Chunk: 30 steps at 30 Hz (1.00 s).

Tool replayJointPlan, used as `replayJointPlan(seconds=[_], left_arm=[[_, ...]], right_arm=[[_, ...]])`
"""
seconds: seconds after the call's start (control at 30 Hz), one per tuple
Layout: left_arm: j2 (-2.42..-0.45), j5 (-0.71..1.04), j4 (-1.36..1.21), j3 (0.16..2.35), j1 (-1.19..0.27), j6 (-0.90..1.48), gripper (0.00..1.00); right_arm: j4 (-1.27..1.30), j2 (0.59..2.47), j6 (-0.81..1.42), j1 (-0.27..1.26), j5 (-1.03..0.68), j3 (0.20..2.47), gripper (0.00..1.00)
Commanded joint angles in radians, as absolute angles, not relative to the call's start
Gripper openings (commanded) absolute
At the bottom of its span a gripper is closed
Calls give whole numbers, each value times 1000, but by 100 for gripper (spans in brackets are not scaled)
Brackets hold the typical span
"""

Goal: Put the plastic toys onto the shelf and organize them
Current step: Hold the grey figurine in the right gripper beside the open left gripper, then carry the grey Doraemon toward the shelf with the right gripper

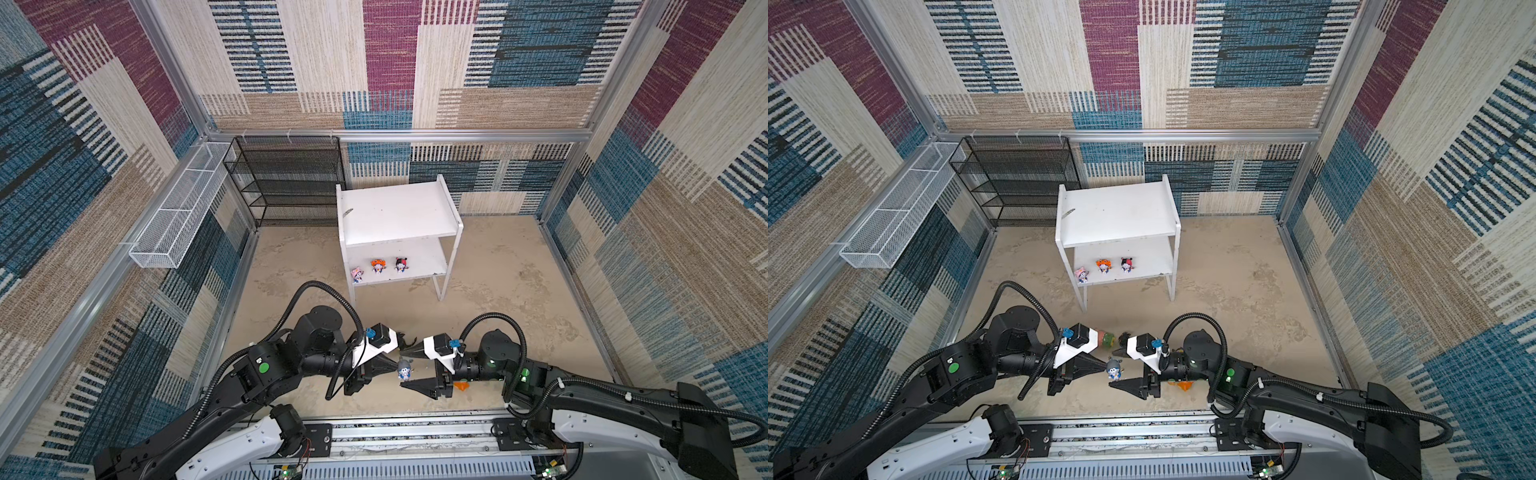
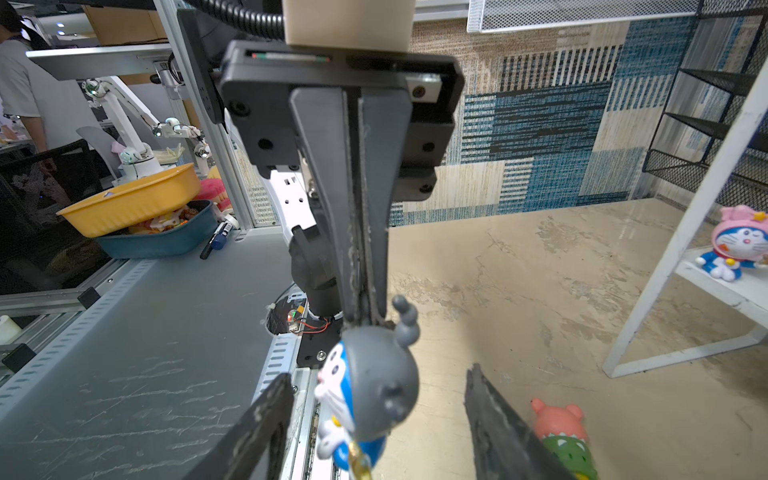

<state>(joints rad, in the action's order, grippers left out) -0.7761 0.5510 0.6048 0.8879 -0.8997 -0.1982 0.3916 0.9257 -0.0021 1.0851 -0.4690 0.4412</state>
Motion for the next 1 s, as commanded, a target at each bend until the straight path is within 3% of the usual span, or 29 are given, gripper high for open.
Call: replayJointPlan(seconds=[0.0, 0.37, 0.7, 0.8, 0.9, 0.97], left_arm=[[-772, 565, 614, 891, -901, -222, 0], [-771, 554, 624, 888, -904, -230, 0], [-768, 544, 624, 886, -903, -231, 0], [-765, 522, 624, 886, -903, -225, 26], [-754, 482, 623, 885, -903, -212, 78], [-739, 459, 623, 880, -903, -210, 98]], right_arm=[[376, 933, -23, 1081, -495, 458, 62], [351, 954, -36, 1076, -506, 490, 41], [337, 950, -39, 1066, -488, 493, 33], [350, 949, -34, 1064, -461, 486, 33], [351, 955, -25, 1060, -397, 481, 33], [351, 961, -20, 1058, -338, 475, 32]])
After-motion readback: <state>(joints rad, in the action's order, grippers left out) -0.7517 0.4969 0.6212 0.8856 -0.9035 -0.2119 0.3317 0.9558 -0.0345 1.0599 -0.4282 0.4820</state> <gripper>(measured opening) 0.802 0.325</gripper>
